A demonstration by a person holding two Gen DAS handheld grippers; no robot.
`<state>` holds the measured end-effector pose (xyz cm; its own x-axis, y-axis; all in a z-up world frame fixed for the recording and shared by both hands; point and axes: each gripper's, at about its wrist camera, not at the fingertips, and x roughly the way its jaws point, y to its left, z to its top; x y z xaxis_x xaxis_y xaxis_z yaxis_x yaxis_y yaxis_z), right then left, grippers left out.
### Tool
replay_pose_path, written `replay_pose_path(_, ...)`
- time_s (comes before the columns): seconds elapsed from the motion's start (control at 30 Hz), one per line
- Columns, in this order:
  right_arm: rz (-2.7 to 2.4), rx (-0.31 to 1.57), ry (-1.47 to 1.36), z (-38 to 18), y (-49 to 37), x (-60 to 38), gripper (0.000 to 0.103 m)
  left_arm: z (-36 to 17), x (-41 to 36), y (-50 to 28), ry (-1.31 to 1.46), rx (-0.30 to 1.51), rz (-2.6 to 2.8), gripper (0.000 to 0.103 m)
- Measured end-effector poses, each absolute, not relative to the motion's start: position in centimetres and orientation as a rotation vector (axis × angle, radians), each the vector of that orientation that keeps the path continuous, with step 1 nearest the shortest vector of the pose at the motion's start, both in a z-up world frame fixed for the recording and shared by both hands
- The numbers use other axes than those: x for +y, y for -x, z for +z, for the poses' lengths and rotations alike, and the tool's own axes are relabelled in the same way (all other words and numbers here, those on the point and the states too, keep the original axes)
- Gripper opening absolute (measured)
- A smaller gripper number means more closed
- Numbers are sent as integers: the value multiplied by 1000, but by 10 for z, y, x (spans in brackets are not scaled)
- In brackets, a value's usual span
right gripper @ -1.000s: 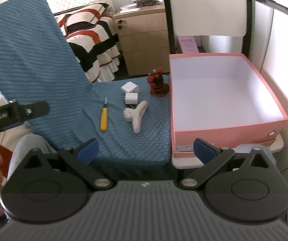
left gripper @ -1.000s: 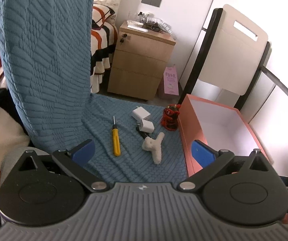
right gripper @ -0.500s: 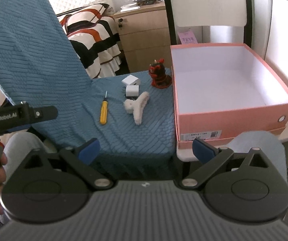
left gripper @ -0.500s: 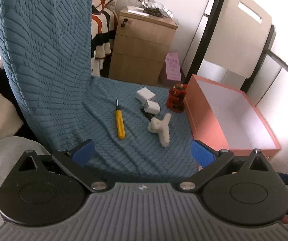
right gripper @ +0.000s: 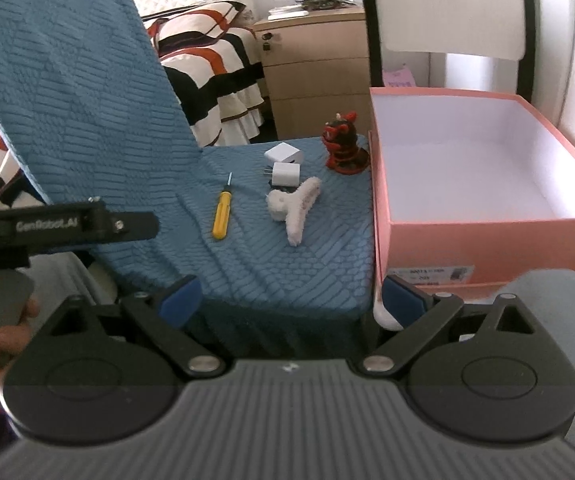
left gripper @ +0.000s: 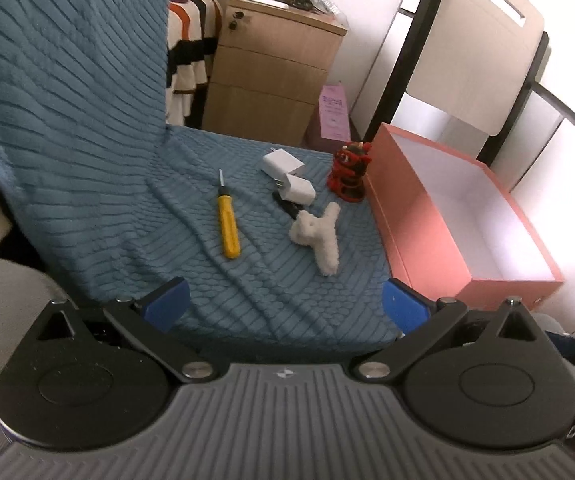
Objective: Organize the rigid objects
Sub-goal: 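Reach the right tool to the white fluffy toy and close on it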
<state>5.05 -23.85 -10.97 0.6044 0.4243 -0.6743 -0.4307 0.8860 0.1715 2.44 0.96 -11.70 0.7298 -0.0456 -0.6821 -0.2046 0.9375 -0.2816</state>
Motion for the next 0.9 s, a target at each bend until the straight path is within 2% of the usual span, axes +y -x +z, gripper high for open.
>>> replay_pose_path(0.13,528,775,10,-121,-59,-230,98,-134,16,-45,358,754,82,103)
replay_pose_path(0.3,548,766,34,-139,-72,-215,84,-160,21,-74,342,759,86,103)
replay_pose_path(0.5,572,738,68,-157,-90,-198,83,-176,21,-99,250,764,90,102)
replay_pose_path(0.6,577,743,82,-169,-101,-192,76,-176,23,-109,209,751,82,102)
replay_pose_path(0.8,594,762,103,-185,-125,-178,73,-186,39,-139,229,765,92,102)
replay_pose_path(0.9,585,739,124,-187,-136,-169,69,-196,47,-155,243,794,101,95)
